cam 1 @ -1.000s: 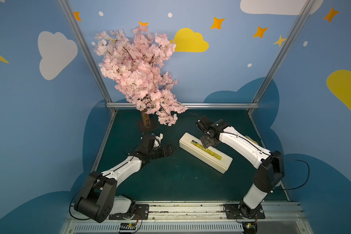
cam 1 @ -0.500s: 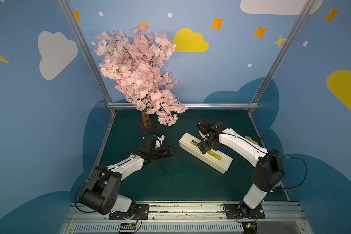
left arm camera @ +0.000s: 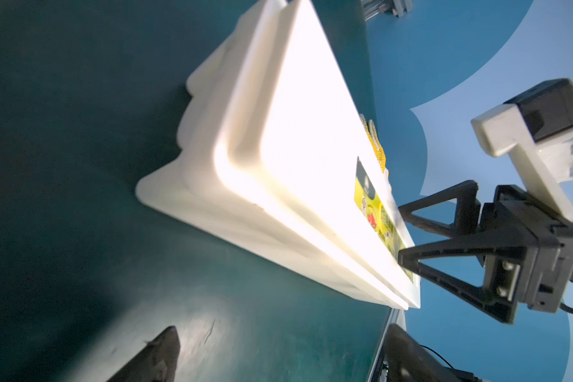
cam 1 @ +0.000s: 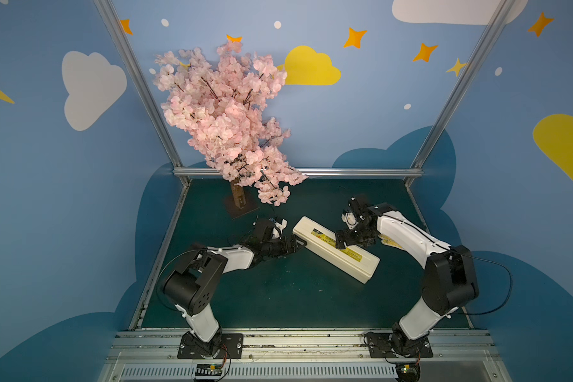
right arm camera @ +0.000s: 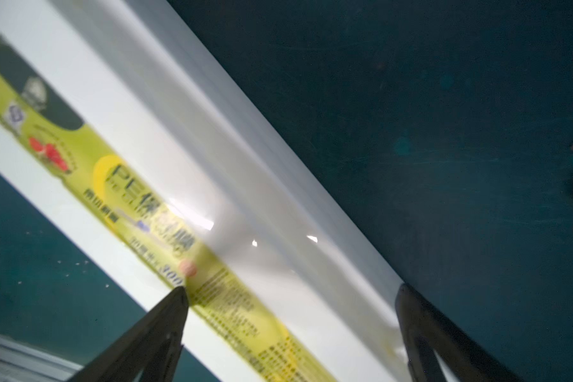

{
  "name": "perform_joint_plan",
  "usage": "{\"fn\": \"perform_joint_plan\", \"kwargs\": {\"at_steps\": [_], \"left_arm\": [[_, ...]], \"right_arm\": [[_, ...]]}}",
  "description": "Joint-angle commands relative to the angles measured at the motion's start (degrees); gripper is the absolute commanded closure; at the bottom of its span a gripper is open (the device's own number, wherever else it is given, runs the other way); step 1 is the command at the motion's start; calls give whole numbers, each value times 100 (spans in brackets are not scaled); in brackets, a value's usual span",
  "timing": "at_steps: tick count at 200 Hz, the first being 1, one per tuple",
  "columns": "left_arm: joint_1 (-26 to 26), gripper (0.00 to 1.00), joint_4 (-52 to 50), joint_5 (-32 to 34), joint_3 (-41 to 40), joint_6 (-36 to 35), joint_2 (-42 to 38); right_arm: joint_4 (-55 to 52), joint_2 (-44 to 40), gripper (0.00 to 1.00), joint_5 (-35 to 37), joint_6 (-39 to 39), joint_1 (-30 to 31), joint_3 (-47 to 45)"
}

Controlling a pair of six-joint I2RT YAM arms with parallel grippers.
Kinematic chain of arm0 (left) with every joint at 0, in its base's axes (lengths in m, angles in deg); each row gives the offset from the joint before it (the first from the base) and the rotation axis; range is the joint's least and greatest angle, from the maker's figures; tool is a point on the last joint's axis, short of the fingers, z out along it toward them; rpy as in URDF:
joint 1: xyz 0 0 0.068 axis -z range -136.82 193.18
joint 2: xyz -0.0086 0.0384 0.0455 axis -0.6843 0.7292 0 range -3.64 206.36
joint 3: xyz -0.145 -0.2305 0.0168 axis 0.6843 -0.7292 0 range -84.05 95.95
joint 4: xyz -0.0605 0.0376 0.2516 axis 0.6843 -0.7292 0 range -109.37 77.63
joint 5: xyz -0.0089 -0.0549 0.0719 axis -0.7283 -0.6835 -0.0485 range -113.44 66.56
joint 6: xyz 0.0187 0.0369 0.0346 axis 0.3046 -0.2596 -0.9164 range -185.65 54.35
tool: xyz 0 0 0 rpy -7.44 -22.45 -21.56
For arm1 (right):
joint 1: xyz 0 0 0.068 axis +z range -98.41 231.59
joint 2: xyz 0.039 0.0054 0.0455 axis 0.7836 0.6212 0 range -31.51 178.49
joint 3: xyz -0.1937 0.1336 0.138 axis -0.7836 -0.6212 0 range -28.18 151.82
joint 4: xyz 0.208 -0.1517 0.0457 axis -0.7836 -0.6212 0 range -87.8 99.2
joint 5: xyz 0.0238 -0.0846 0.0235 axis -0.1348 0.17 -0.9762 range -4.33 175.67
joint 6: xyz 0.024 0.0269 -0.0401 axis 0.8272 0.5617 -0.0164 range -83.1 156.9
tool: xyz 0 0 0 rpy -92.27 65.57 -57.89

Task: Put plastic wrap rolls into dispensers
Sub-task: Adjust the plastic wrap cutting box at the center of the board, then open the lid of the plastic wrap cutting box.

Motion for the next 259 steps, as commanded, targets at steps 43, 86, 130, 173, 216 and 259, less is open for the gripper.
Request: {"fn": "perform_joint_plan", "kwargs": {"at_steps": [43, 86, 130, 173, 216, 259], "left_arm": [[56, 6, 862, 242, 514, 271, 626], [-18, 7, 766, 242, 664, 246, 681], [-124, 7, -31, 340, 564, -195, 134], [-135, 7, -621, 275, 595, -337, -199], [-59, 12, -1266, 561, 377, -425, -642], [167, 21, -1572, 756, 262, -548, -903]], "right_arm": [[506, -344, 4, -1615, 671, -10, -633], [791, -477, 4, -1649, 1045, 423, -733], [376, -504, 3, -342, 1042, 1169, -452], [-229, -149, 3, 1120, 904, 1790, -83], [-321, 75, 3, 1719, 917, 2087, -53], [-329, 70, 3, 1915, 960, 2101, -31]]}}
